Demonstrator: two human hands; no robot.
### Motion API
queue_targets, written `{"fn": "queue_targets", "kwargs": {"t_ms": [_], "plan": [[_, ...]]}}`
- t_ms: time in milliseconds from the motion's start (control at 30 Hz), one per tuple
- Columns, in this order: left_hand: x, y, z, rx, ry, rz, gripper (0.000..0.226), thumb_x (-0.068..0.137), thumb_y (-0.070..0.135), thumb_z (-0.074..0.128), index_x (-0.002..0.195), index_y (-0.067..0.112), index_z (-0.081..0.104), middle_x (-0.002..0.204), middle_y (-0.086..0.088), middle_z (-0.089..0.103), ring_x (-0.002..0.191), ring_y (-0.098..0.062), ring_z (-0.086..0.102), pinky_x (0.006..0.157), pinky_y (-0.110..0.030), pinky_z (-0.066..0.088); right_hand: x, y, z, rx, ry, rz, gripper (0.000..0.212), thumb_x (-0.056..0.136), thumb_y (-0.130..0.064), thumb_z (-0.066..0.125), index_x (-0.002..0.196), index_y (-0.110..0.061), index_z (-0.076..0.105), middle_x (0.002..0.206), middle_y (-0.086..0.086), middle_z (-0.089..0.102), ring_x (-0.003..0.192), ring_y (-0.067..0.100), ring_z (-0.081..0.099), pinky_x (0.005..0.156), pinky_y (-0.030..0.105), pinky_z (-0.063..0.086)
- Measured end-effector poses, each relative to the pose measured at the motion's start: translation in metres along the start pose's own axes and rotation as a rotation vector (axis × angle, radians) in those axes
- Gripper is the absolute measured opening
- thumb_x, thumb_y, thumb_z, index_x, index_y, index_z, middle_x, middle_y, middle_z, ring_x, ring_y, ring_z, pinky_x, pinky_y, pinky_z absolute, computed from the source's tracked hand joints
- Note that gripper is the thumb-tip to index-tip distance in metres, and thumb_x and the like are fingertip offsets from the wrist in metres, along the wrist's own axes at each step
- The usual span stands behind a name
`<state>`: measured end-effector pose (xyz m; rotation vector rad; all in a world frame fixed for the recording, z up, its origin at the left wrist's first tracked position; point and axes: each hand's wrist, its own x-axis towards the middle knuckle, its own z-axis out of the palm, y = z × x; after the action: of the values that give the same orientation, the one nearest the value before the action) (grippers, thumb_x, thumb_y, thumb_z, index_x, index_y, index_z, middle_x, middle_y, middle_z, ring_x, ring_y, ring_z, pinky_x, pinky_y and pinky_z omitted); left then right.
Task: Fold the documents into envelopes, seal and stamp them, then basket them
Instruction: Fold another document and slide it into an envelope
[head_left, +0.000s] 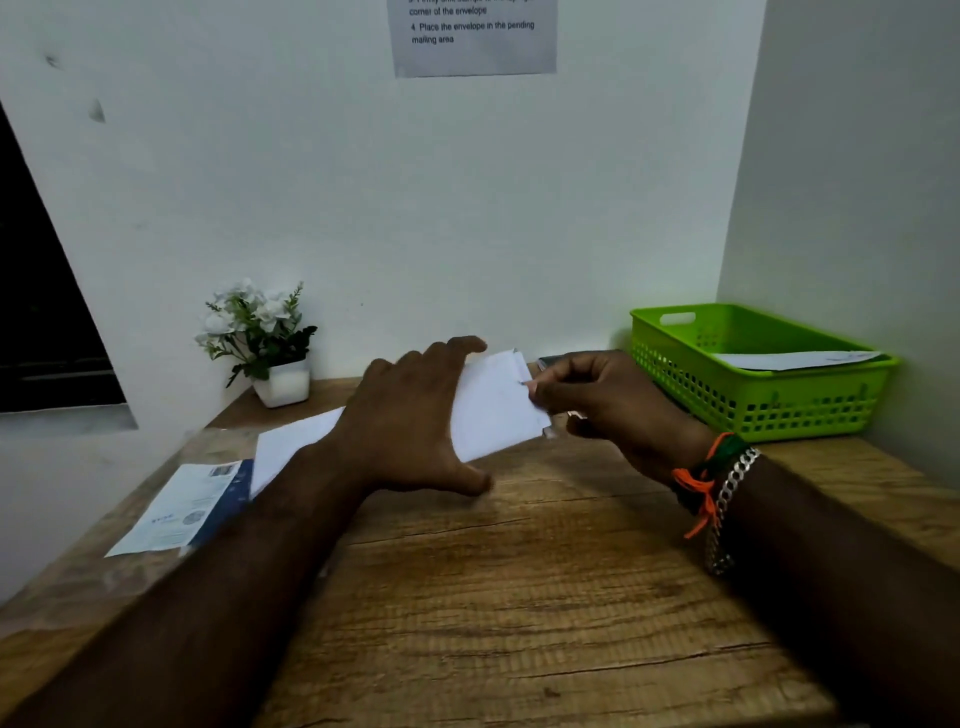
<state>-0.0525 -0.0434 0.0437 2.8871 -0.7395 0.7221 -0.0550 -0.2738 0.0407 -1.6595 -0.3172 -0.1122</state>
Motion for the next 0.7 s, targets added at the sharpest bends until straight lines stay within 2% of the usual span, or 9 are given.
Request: {"fn": "queue_targets", "kwargs": {"t_ms": [133, 267, 367, 500, 600, 700], "plan": [[0.001, -0.005, 0.006, -0.018, 0.057, -0.047, 0.100, 0.053, 0.068, 0.074, 0.139, 0.037, 0.033, 0.127, 0.018, 0.052, 0.107, -0.014, 0.057, 0.088, -0.039, 0.041, 0.001, -0.002, -0.009, 0.033, 0.021, -0.033, 0.010, 0.085, -0.016, 0.079, 0.076, -0.015, 0.073, 0.076, 0.007, 0.070, 0.069, 0.028, 0.038, 0.062, 0.034, 0.028], [0.002, -0.003, 0.006, -0.075, 0.120, -0.023, 0.092, 0.054, 0.059, 0.074, 0.136, 0.038, 0.037, 0.122, 0.019, 0.053, 0.103, -0.014, 0.056, 0.087, -0.040, 0.042, 0.001, 0.001, -0.003, 0.026, -0.041, -0.089, 0.023, 0.089, 0.004, 0.065, 0.074, -0.013, 0.067, 0.059, -0.001, 0.060, 0.051, 0.014, 0.041, 0.054, 0.024, 0.031], [0.001, 0.000, 0.006, -0.081, 0.144, 0.006, 0.092, 0.054, 0.057, 0.074, 0.136, 0.038, 0.037, 0.122, 0.019, 0.053, 0.103, -0.014, 0.056, 0.088, -0.041, 0.043, 0.002, 0.004, 0.003, 0.013, -0.033, -0.149, 0.032, 0.089, 0.014, 0.061, 0.073, -0.013, 0.065, 0.056, -0.009, 0.058, 0.044, 0.003, 0.043, 0.048, 0.017, 0.035], [0.001, 0.003, 0.007, -0.095, 0.151, 0.018, 0.090, 0.056, 0.054, 0.076, 0.136, 0.038, 0.037, 0.121, 0.019, 0.053, 0.102, -0.014, 0.055, 0.089, -0.042, 0.044, 0.003, 0.008, 0.005, -0.042, 0.006, -0.244, 0.036, 0.086, 0.017, 0.063, 0.069, -0.015, 0.068, 0.066, 0.000, 0.062, 0.053, 0.003, 0.048, 0.049, 0.017, 0.039], [0.001, 0.001, 0.008, -0.117, 0.151, 0.007, 0.091, 0.055, 0.054, 0.076, 0.135, 0.038, 0.036, 0.121, 0.020, 0.052, 0.103, -0.013, 0.055, 0.087, -0.040, 0.045, 0.004, 0.005, 0.003, -0.039, 0.038, -0.287, 0.027, 0.087, 0.013, 0.066, 0.077, -0.012, 0.070, 0.059, -0.004, 0.064, 0.049, 0.003, 0.052, 0.049, 0.016, 0.041], [0.001, -0.002, 0.008, -0.141, 0.166, -0.016, 0.092, 0.055, 0.054, 0.078, 0.136, 0.037, 0.037, 0.120, 0.020, 0.052, 0.103, -0.012, 0.056, 0.086, -0.039, 0.046, 0.004, 0.000, -0.004, -0.044, 0.072, -0.353, 0.016, 0.080, 0.007, 0.078, 0.085, -0.005, 0.070, 0.076, 0.018, 0.072, 0.065, 0.015, 0.065, 0.058, 0.025, 0.052]]}}
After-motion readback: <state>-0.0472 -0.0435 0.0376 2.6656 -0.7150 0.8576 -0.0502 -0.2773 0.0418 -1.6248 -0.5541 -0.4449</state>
